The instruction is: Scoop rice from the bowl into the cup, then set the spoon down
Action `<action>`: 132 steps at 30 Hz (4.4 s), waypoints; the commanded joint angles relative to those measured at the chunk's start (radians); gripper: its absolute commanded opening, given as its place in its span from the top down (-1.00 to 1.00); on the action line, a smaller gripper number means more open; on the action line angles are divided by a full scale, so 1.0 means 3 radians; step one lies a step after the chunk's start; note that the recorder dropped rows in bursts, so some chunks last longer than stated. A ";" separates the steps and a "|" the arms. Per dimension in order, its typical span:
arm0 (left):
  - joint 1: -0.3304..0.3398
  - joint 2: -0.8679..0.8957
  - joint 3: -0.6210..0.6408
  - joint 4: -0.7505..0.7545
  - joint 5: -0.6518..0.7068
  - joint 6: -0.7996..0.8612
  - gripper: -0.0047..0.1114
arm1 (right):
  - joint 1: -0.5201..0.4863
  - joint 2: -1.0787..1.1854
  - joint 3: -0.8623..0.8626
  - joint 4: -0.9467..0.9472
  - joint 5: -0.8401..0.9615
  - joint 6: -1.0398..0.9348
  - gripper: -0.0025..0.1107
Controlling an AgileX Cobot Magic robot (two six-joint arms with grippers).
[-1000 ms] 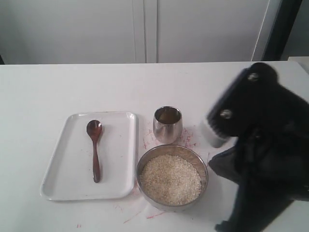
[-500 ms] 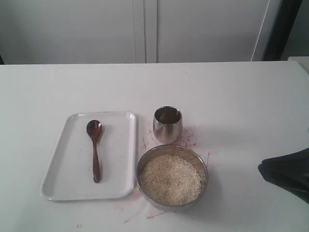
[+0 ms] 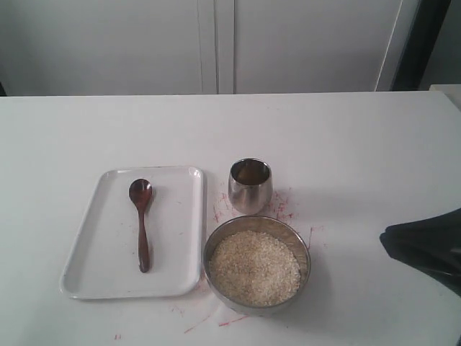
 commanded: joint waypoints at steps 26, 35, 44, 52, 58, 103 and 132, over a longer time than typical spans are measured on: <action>-0.0003 -0.0003 -0.0011 -0.0023 -0.0007 -0.0005 0.67 | -0.2596 -0.1216 0.1383 -0.0389 -0.3264 0.1421 0.96; -0.0003 -0.0003 -0.0011 -0.0023 -0.0007 -0.0005 0.67 | -0.3084 -0.1338 0.1641 -0.0396 -0.3318 0.1654 0.96; -0.0003 -0.0003 -0.0011 -0.0023 -0.0007 -0.0005 0.67 | -0.3084 -0.1338 0.1642 -0.0396 -0.3330 0.1654 0.96; -0.0003 -0.0003 -0.0011 -0.0023 -0.0007 -0.0005 0.67 | -0.3084 -0.1338 0.1709 -0.0315 -0.3361 0.1472 0.96; -0.0003 -0.0003 -0.0011 -0.0023 -0.0007 -0.0005 0.67 | -0.3084 -0.1459 0.1951 0.0909 -0.3197 0.0160 0.96; -0.0003 -0.0003 -0.0011 -0.0023 -0.0007 -0.0005 0.67 | -0.3258 -0.2036 0.2256 0.0877 -0.1654 -0.0794 0.96; -0.0003 -0.0003 -0.0011 -0.0023 -0.0007 -0.0005 0.67 | -0.3258 -0.2036 0.2256 0.0877 -0.1654 -0.0794 0.96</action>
